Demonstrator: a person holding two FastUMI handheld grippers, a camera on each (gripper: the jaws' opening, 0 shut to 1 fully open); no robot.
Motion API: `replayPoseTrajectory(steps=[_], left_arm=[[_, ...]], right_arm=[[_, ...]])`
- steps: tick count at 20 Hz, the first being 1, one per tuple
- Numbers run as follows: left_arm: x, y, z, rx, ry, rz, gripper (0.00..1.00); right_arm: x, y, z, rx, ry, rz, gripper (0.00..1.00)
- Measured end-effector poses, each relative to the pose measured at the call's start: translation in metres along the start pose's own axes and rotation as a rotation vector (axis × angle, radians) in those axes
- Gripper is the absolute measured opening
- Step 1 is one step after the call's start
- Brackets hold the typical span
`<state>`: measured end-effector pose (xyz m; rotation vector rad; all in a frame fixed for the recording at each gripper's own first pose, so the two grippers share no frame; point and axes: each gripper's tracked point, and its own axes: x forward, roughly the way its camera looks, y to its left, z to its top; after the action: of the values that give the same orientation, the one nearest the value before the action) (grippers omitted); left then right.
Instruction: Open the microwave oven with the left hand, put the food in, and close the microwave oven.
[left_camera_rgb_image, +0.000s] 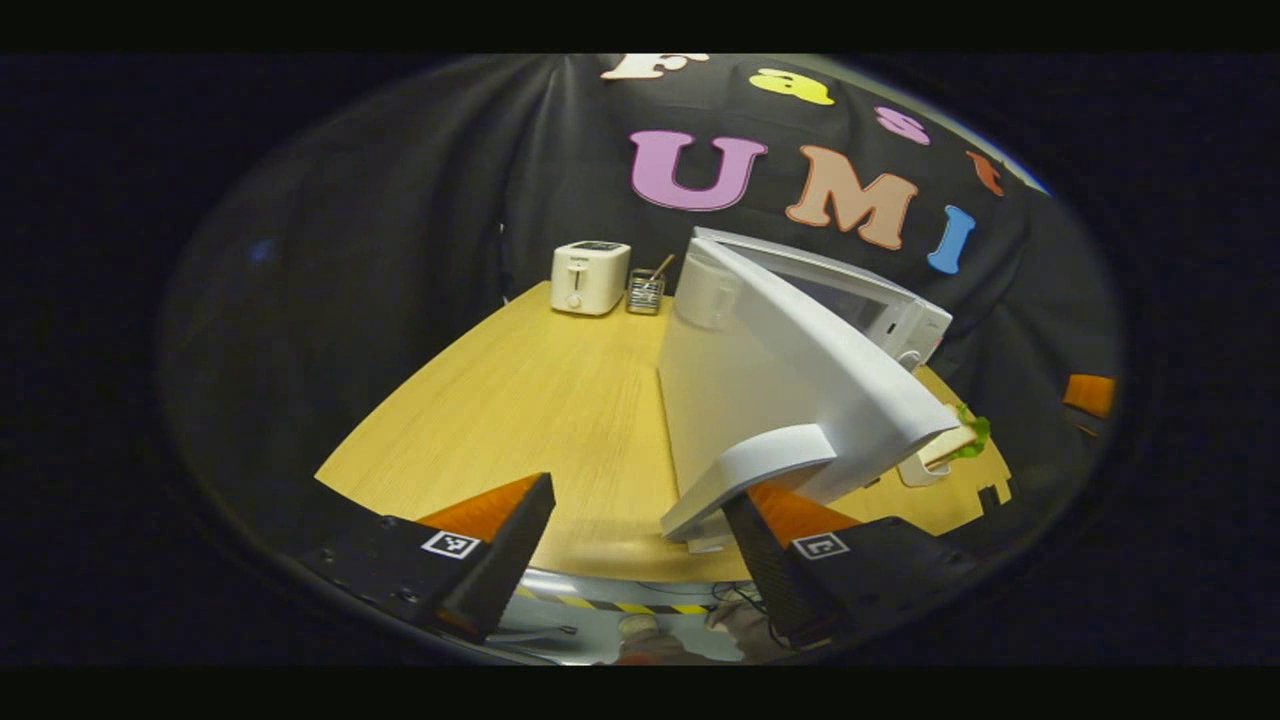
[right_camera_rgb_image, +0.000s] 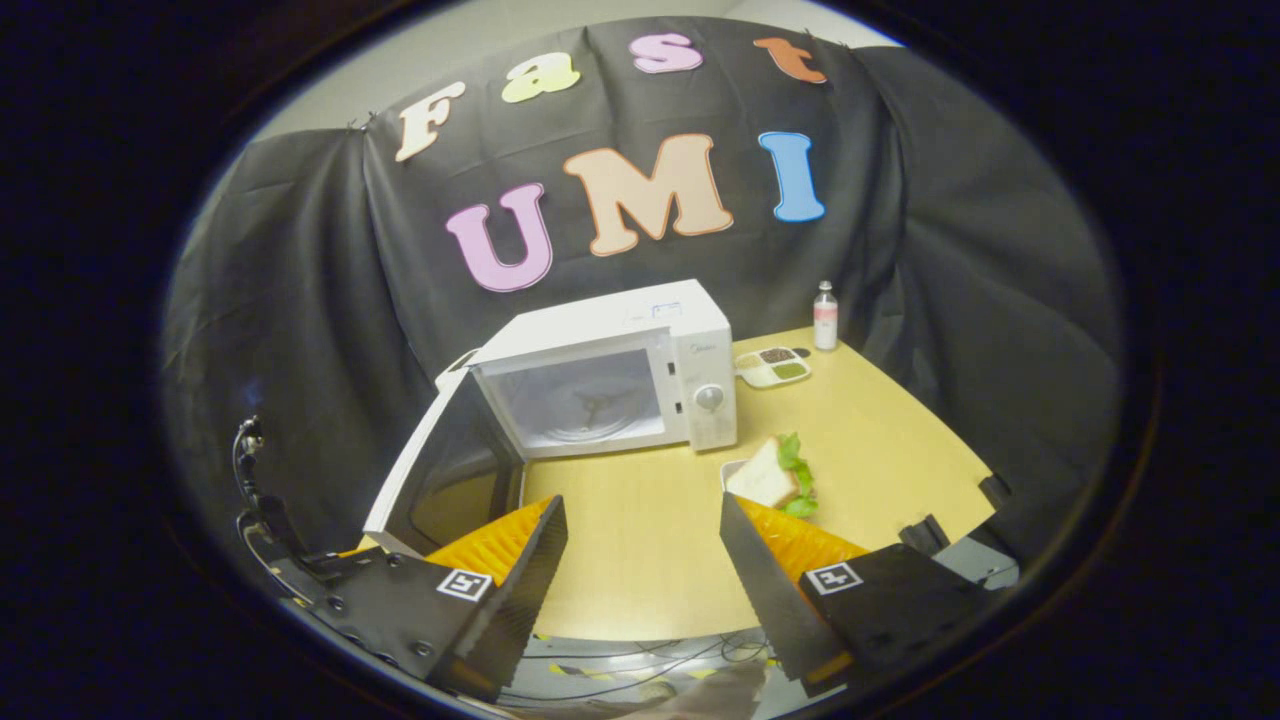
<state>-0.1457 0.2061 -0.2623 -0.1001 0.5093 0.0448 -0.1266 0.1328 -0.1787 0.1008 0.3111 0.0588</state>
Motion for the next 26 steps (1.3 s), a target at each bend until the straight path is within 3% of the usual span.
replayPoseTrajectory(steps=[1, 3, 4, 10, 19, 22, 26], left_arm=[[0.0, 0.005, 0.0, -0.011, 0.006, -0.005, 0.98], [-0.003, 0.013, 0.001, -0.018, 0.011, -0.011, 0.97], [-0.004, 0.017, 0.002, -0.015, 0.011, -0.011, 0.97], [-0.013, 0.044, 0.004, -0.016, -0.01, 0.034, 1.0], [-0.041, 0.122, -0.005, -0.111, -0.023, 0.258, 0.96], [-0.064, 0.137, -0.006, -0.117, -0.027, 0.341, 0.93], [-0.095, 0.142, 0.013, -0.089, -0.09, 0.446, 0.97]], right_arm=[[0.001, 0.004, 0.0, 0.002, 0.001, 0.002, 0.97], [0.0, 0.01, 0.002, 0.003, -0.008, 0.001, 0.98], [0.0, 0.012, 0.003, 0.002, -0.014, -0.001, 0.91], [0.001, 0.019, 0.0, 0.004, -0.013, -0.016, 0.91], [0.004, -0.028, 0.002, 0.047, 0.018, -0.11, 0.91], [0.017, -0.053, -0.01, 0.051, 0.108, -0.126, 0.91], [0.045, -0.085, -0.027, 0.08, 0.262, -0.118, 0.92]])
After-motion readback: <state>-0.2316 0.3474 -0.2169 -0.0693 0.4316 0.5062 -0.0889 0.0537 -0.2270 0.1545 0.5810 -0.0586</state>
